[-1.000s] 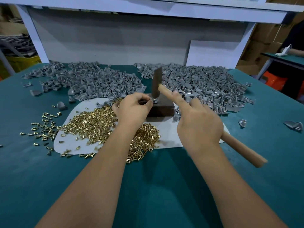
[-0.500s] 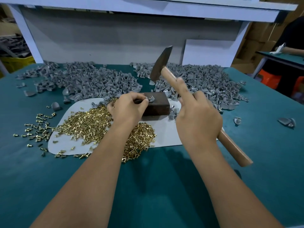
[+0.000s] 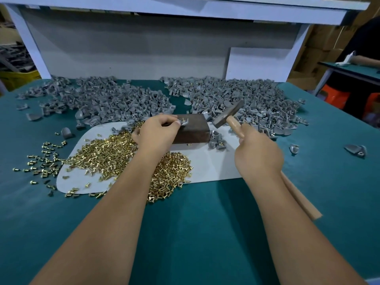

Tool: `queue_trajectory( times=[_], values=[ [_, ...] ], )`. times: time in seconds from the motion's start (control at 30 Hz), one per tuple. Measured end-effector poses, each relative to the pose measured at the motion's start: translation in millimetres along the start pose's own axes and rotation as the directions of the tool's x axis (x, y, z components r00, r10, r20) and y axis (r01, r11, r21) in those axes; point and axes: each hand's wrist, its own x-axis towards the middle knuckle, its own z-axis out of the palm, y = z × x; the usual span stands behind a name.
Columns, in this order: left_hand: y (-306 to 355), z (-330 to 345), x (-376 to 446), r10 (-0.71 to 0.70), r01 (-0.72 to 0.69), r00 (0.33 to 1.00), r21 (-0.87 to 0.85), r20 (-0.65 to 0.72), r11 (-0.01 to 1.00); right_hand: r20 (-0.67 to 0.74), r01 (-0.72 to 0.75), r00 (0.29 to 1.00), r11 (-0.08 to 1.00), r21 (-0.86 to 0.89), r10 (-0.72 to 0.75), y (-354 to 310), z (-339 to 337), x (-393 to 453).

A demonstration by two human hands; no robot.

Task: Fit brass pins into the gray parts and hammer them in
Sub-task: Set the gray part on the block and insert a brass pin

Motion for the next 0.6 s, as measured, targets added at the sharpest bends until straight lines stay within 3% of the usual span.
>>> queue_trajectory(
  times=[0.33,0.6],
  values=[
    [5.0,-4.1,-4.3,-0.044,0.051,0.997,-0.13,0.058,0.99,0.058,-0.003,0.998,0.998,-0.062,0.006,-1.2,-0.5,0.3],
    [-0.1,-1.6,-1.0,-0.035,0.039,0.999,-0.121,0.033,0.992,0.002,0.039,0.999,0.994,-0.103,-0.039,-6.2,0.3,-3.7]
  ],
)
